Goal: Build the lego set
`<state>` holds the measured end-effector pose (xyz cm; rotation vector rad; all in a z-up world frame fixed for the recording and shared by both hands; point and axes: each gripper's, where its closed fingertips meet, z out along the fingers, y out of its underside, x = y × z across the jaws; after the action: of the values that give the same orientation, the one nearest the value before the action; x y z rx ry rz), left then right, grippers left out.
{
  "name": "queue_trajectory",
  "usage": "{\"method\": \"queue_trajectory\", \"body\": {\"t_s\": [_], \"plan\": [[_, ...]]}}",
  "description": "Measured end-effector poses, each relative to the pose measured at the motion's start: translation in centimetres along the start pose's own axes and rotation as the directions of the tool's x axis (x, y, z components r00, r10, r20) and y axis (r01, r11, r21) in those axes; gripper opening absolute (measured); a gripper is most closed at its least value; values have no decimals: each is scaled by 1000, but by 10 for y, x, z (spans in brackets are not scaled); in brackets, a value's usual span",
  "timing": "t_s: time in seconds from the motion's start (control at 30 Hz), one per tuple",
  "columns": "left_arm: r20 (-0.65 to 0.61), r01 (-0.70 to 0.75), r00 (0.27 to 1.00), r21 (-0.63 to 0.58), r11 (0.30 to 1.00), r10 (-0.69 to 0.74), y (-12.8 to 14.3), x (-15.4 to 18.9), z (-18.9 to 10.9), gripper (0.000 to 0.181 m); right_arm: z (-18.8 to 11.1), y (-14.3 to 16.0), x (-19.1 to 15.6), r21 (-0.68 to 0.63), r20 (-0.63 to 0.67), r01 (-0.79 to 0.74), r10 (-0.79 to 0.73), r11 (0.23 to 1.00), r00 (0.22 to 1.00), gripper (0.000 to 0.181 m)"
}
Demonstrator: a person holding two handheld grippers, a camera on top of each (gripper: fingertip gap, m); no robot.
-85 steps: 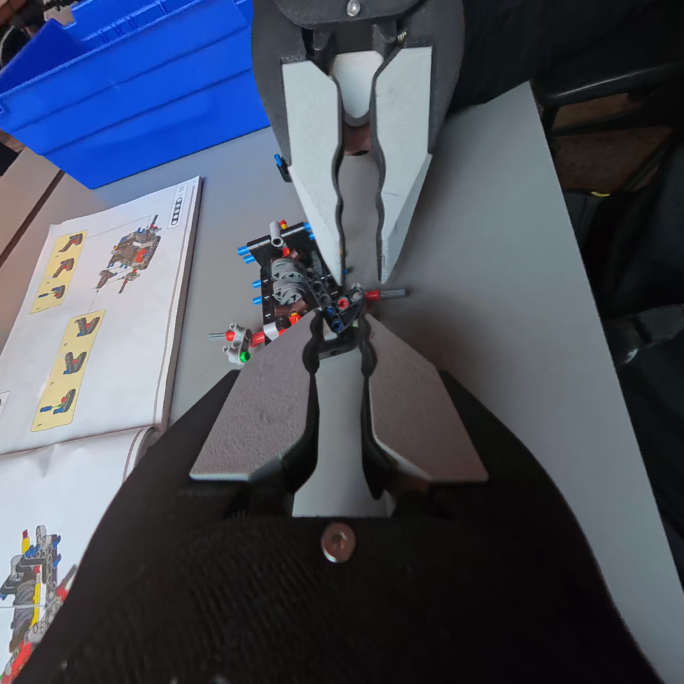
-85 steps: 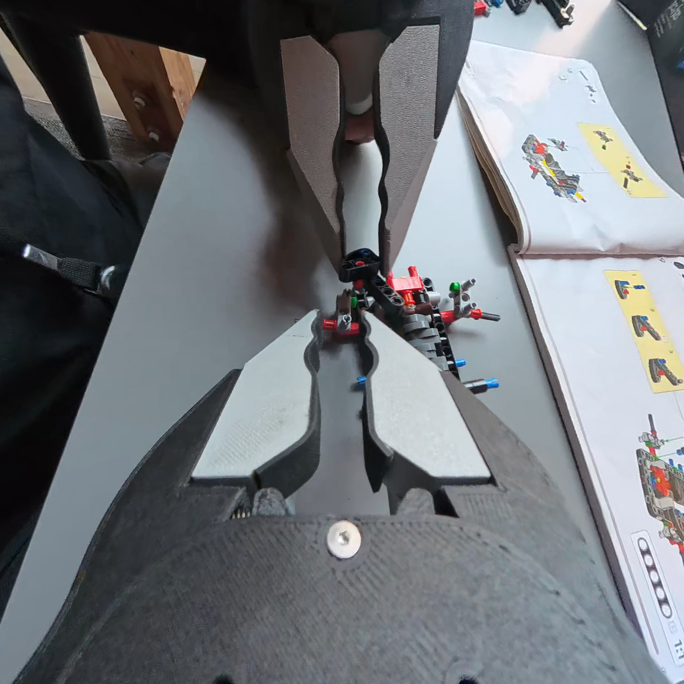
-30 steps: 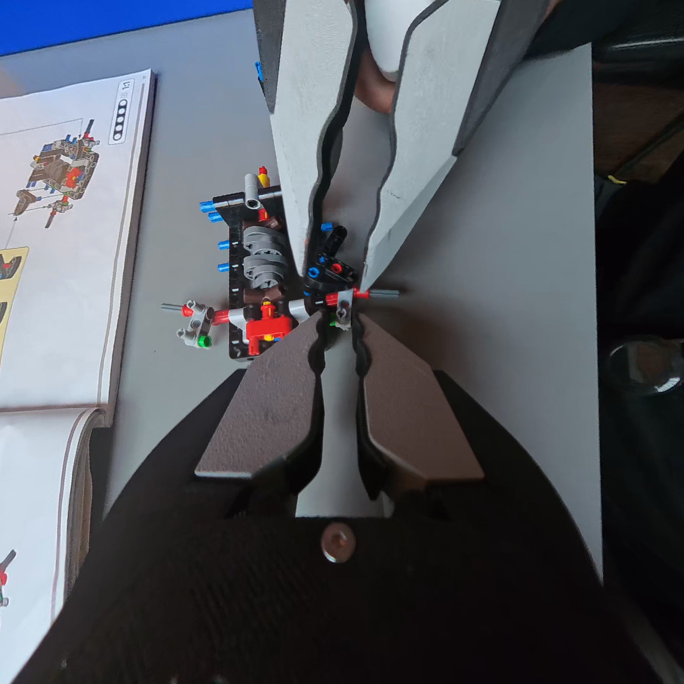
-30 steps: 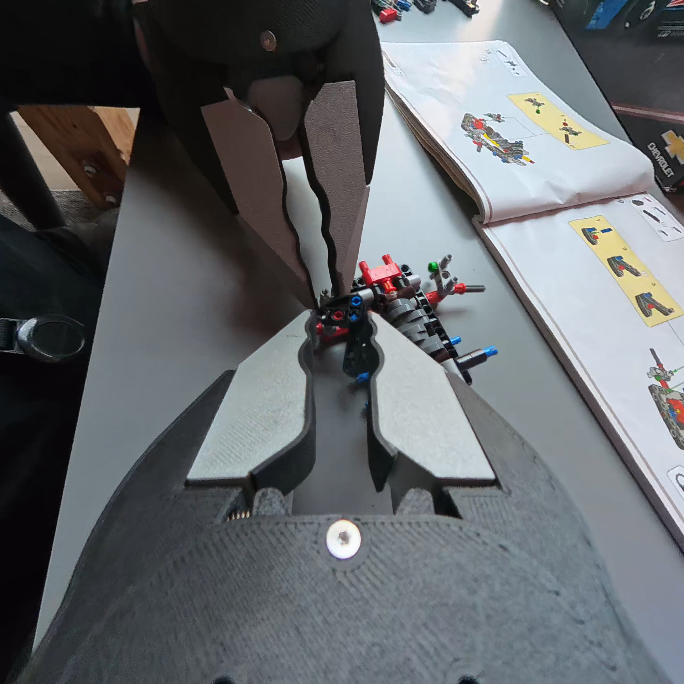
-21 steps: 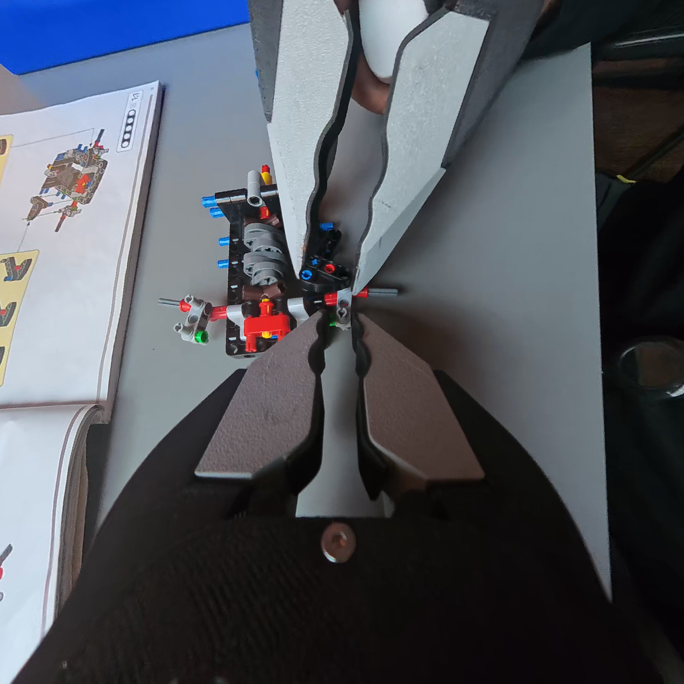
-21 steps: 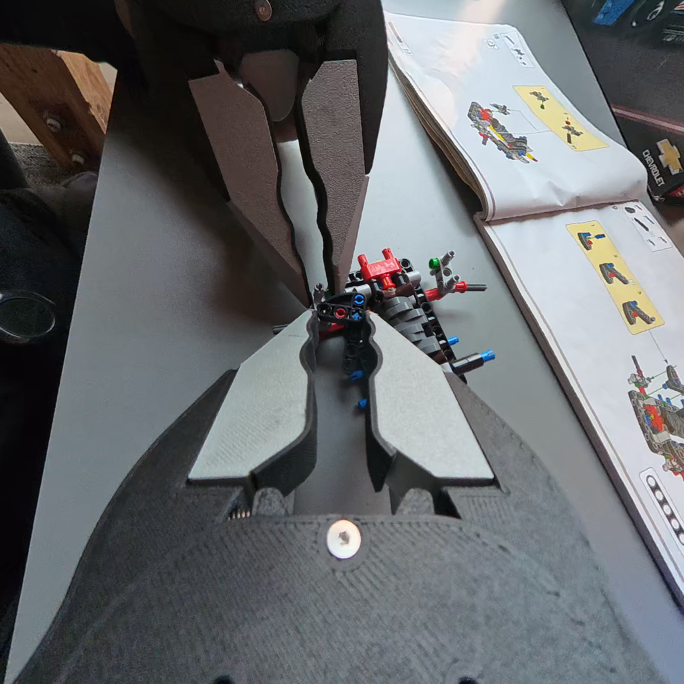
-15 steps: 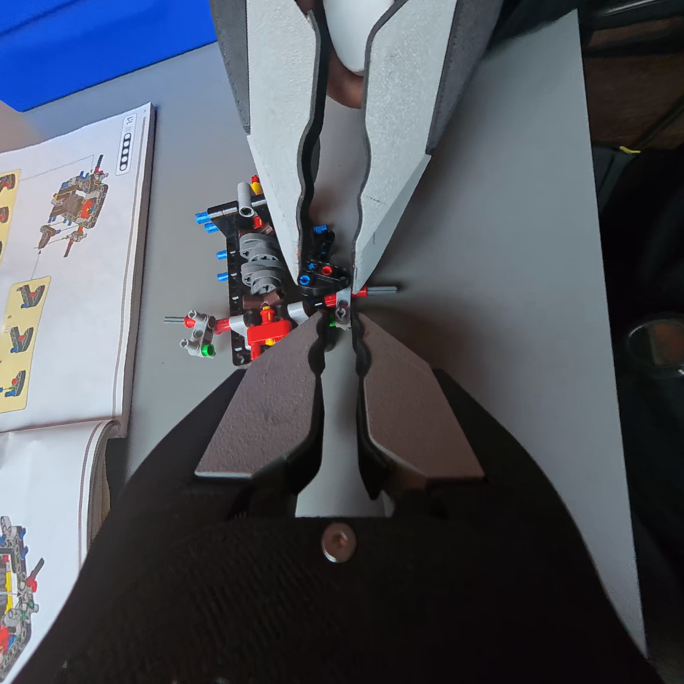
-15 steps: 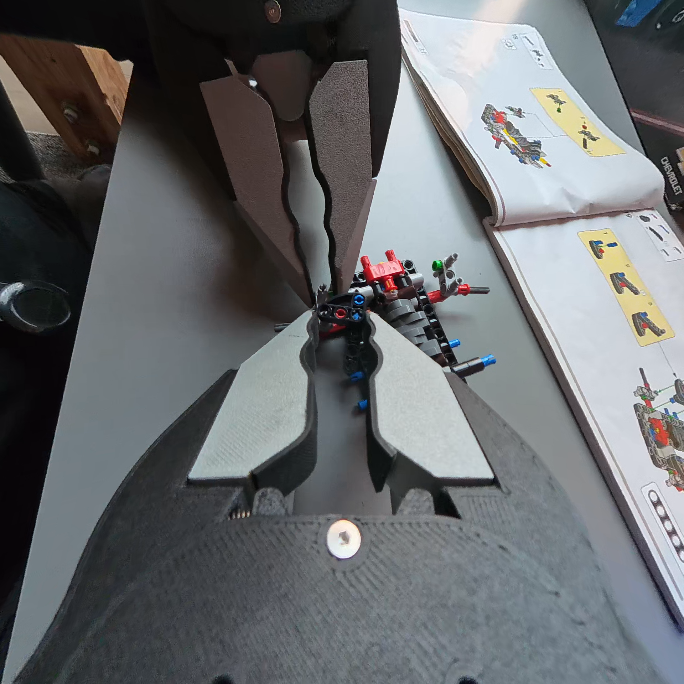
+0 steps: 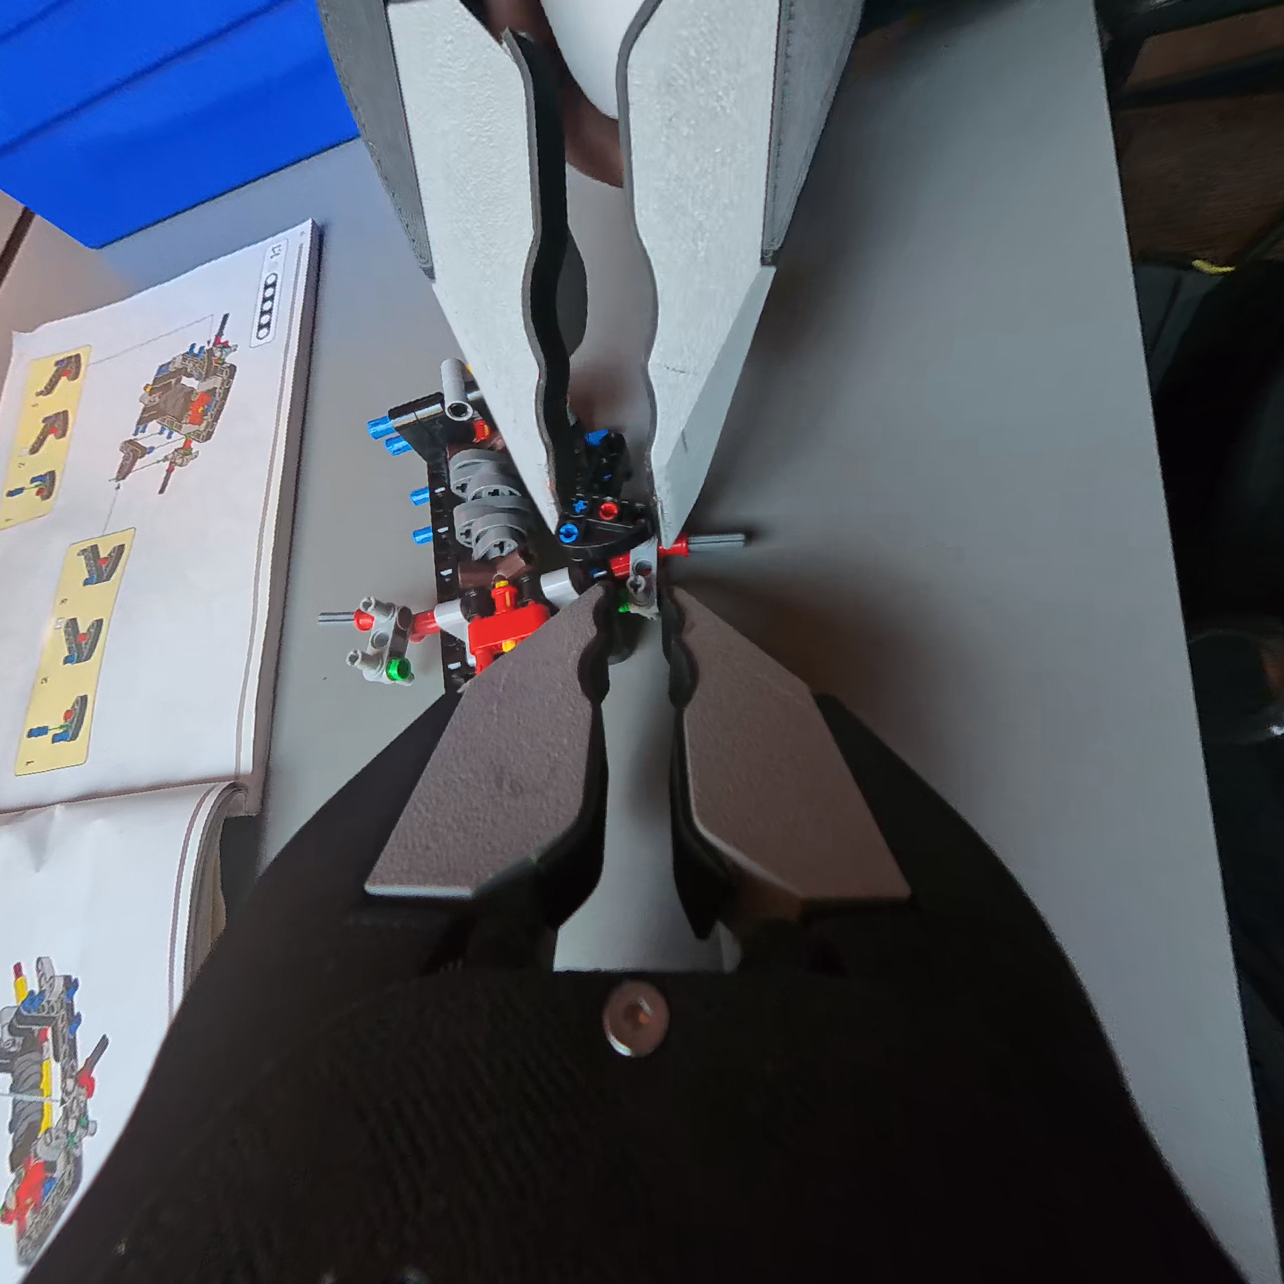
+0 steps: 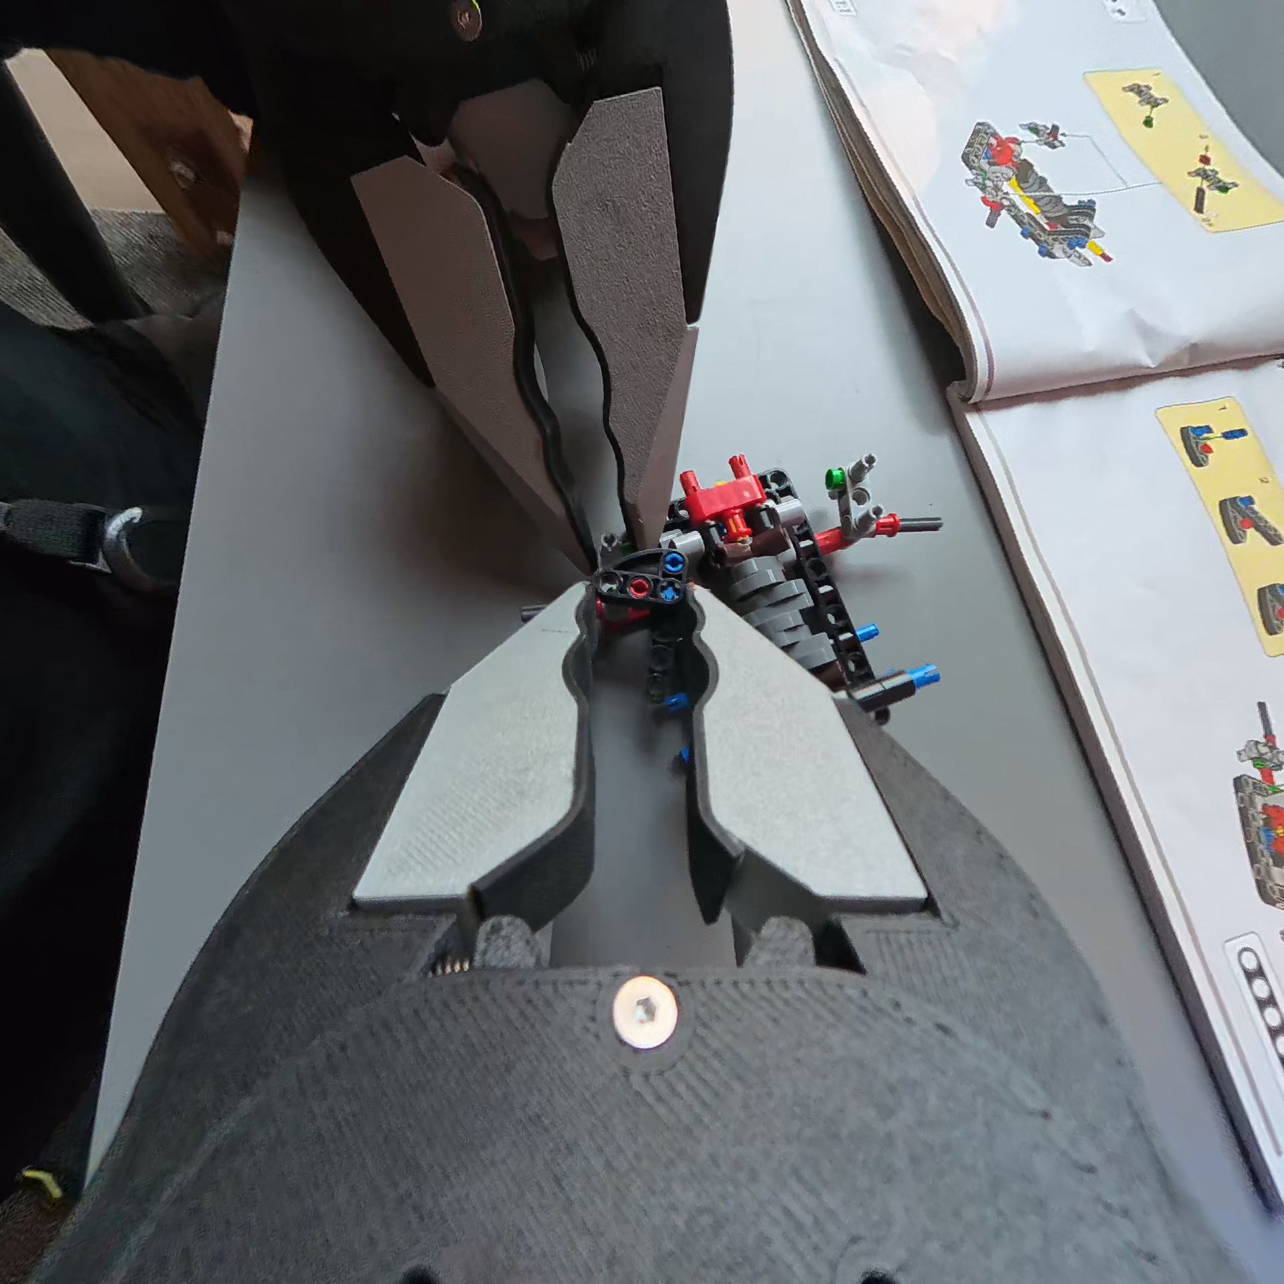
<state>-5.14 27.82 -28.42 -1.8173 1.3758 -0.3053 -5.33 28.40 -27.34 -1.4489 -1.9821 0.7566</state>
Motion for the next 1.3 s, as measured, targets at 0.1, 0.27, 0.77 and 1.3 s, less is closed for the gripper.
{"method": "queue_trajectory", "body": {"t_s": [0.1,0.27,0.77,1.3], "plan": [[32,-24,999,-10,1000,24,1,-1,1,10,0,0,3,-27,-26,31,-31,999,999,21],[77,-83,993,-22,996,85,2,0,1,12,-4,0,0,-16,-58,74,-75,997,996,20],[53,45,997,113,993,-51,-13,0,-19,31,-16,-9,1,56,-91,94,-89,994,992,21],[-482,780,581,100,618,-655,-41,-4,-32,14,-18,-29,4,-13,-376,376,-353,927,857,20]]}}
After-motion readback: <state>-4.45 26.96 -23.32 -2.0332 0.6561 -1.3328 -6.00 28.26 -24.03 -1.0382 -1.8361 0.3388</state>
